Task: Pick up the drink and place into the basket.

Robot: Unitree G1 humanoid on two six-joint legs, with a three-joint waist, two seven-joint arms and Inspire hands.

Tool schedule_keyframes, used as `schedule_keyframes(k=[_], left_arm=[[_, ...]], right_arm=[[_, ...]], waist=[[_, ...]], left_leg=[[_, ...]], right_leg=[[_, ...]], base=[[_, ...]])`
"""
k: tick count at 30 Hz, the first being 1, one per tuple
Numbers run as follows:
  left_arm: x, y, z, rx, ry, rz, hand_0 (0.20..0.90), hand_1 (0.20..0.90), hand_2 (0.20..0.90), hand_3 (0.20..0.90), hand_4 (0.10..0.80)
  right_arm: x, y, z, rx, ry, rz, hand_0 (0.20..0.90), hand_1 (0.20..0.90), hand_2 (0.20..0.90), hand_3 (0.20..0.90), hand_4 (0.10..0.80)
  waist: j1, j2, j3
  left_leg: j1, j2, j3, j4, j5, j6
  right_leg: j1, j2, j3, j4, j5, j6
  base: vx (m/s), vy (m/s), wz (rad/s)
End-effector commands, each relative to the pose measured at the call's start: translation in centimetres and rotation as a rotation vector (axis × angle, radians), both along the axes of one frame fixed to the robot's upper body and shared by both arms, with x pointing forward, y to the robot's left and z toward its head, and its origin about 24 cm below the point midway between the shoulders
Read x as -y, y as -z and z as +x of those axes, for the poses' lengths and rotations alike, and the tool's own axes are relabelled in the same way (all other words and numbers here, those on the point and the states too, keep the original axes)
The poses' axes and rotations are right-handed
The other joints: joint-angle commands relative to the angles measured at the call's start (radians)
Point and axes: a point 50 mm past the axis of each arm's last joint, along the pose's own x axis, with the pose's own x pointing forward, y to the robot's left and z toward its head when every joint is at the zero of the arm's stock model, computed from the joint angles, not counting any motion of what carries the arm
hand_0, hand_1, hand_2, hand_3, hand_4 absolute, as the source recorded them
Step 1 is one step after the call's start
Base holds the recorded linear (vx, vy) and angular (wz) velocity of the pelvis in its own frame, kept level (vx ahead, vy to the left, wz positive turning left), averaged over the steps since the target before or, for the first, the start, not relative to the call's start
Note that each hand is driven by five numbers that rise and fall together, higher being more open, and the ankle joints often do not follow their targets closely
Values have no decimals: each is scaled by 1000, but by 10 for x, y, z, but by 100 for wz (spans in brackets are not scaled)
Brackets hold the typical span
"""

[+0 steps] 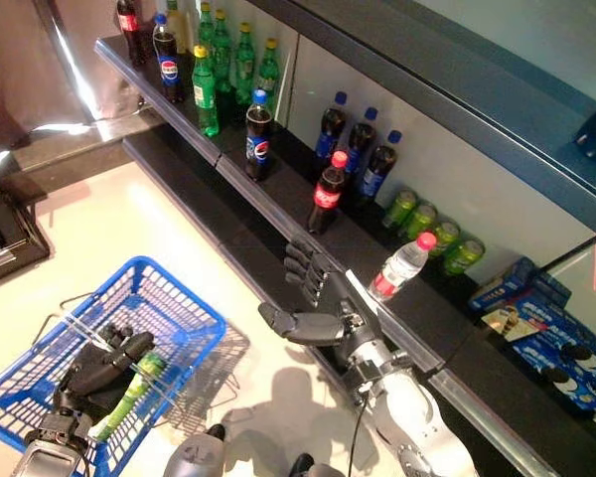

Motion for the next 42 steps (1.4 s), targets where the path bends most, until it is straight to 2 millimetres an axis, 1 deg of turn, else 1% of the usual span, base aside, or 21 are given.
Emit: schedule_keyframes(k=[1,3,5,7,9,11,12,15,17,20,23,24,26,27,29,30,32,35,36,39,42], left_arm=[[-4,-95,40,610,-21,168,300,300,300,200,100],[-13,-72,38,490,-148,237,300,300,300,200,100],[-24,-55,34,390,-242,278,300,300,300,200,100],[-27,-44,35,309,-289,327,300,300,300,200,100],[-25,-22,37,207,-298,332,300,300,300,200,100],[-22,-13,40,163,-294,341,300,300,300,200,100],[-19,-2,41,95,-303,348,300,300,300,200,100],[-15,20,33,-13,-380,253,300,300,300,200,100],[-7,44,24,-104,-397,256,300,300,300,200,100],[11,70,23,-276,-356,234,300,300,300,200,100],[21,83,15,-351,-355,225,300,300,300,200,100],[24,92,7,-414,-390,196,300,300,300,200,100],[25,100,0,-463,-422,148,300,300,300,200,100],[25,100,0,-463,-422,148,300,300,300,200,100],[32,110,-1,-537,-423,120,300,300,300,200,100],[33,110,-1,-541,-421,119,300,300,300,200,100],[41,113,11,-553,-376,129,300,300,300,200,100],[47,113,23,-562,-315,164,300,300,300,200,100],[48,112,27,-577,-272,210,300,300,300,200,100],[47,112,26,-603,-192,320,300,300,300,200,100],[38,111,15,-616,-204,342,300,300,300,200,100]], right_arm=[[3,-8,-2,91,-99,44,900,900,900,900,800],[4,19,-6,-27,-112,56,900,900,900,900,800],[3,44,-9,-106,-115,43,900,900,900,900,800],[3,58,-14,-201,-108,77,900,900,900,900,800],[13,90,-26,-335,-20,100,900,900,900,900,800],[19,105,-31,-379,15,54,900,900,900,900,800],[24,128,-38,-477,52,-23,900,900,900,900,800],[31,156,-48,-605,98,-107,900,900,900,900,800],[34,177,-51,-683,146,-156,900,900,900,900,800],[41,193,-60,-791,275,-193,900,900,900,900,800],[50,202,-68,-838,296,-242,900,900,900,900,800],[54,207,-73,-867,278,-273,900,900,900,900,800],[59,212,-79,-890,269,-297,900,900,900,900,800],[59,212,-79,-889,269,-297,900,900,900,900,800],[64,217,-85,-923,308,-286,900,900,900,900,800],[64,217,-85,-925,312,-284,900,900,900,900,800],[66,221,-86,-943,356,-273,900,900,900,900,800],[65,222,-80,-945,391,-264,900,900,900,900,800],[63,222,-78,-950,402,-257,900,900,900,900,800],[56,225,-86,-986,461,-225,900,900,900,900,800],[46,224,-87,-970,420,-236,900,900,900,900,800]], waist=[[-49,58,-193],[-68,45,-182],[-84,41,-173],[-105,42,-170],[-146,30,-170],[-156,25,-166],[-155,19,-155],[-144,29,-141],[-144,36,-132],[-185,27,-128],[-189,21,-124],[-187,22,-128],[-190,23,-131],[-190,23,-130],[-196,28,-135],[-197,28,-134],[-218,38,-126],[-227,47,-115],[-228,46,-97],[-231,40,-84],[-223,45,-76]], left_leg=[[-9,-23,57,52,-27,17],[-19,-49,66,32,-24,49],[-25,-66,72,20,-20,70],[-31,-70,60,8,-15,79],[-38,-107,-10,-22,3,84],[-47,-127,-35,-24,9,81],[-67,-145,-49,-13,10,77],[-87,-147,-48,-12,28,67],[-102,-144,-6,9,23,63],[-156,-93,191,132,-2,29],[-163,-71,151,135,1,21],[-150,-45,101,92,20,20],[-141,12,92,36,67,-3],[-140,12,92,35,68,-3],[-151,122,100,-44,172,-50],[-150,127,100,-49,176,-52],[-154,179,142,-40,166,-68],[-147,180,140,0,125,-74],[-167,149,131,81,86,-73],[-172,88,180,161,21,-28],[-133,49,223,142,-3,9]], right_leg=[[56,-43,3,-52,34,70],[13,-72,32,-32,81,102],[-37,-54,48,53,98,107],[-54,14,88,68,49,69],[-55,147,165,37,12,2],[-58,179,178,8,21,-12],[-57,183,179,-21,33,-21],[-63,181,159,-50,49,-26],[-49,175,150,-96,62,-38],[-40,147,104,-108,64,-53],[-43,140,118,-90,62,-59],[-47,141,147,-84,56,-61],[-41,139,163,-84,47,-62],[-40,139,163,-84,47,-62],[-27,123,157,-78,29,-58],[-26,121,157,-76,27,-58],[-40,74,145,-37,16,-42],[-70,19,150,8,16,-11],[-80,-21,165,40,25,15],[-85,-103,154,105,62,61],[-132,-135,107,193,126,67]], base=[[-139,163,-13],[-144,146,-4],[-115,111,-12],[-69,62,-9],[-14,2,31],[-58,-40,102],[-94,-67,97],[-138,-49,46],[-98,21,15],[-76,125,29],[18,193,51],[63,217,-5],[66,218,-23],[103,282,-8],[145,375,3],[153,385,6],[193,539,15],[168,530,-5],[221,599,-1],[244,603,18],[135,408,-31]])
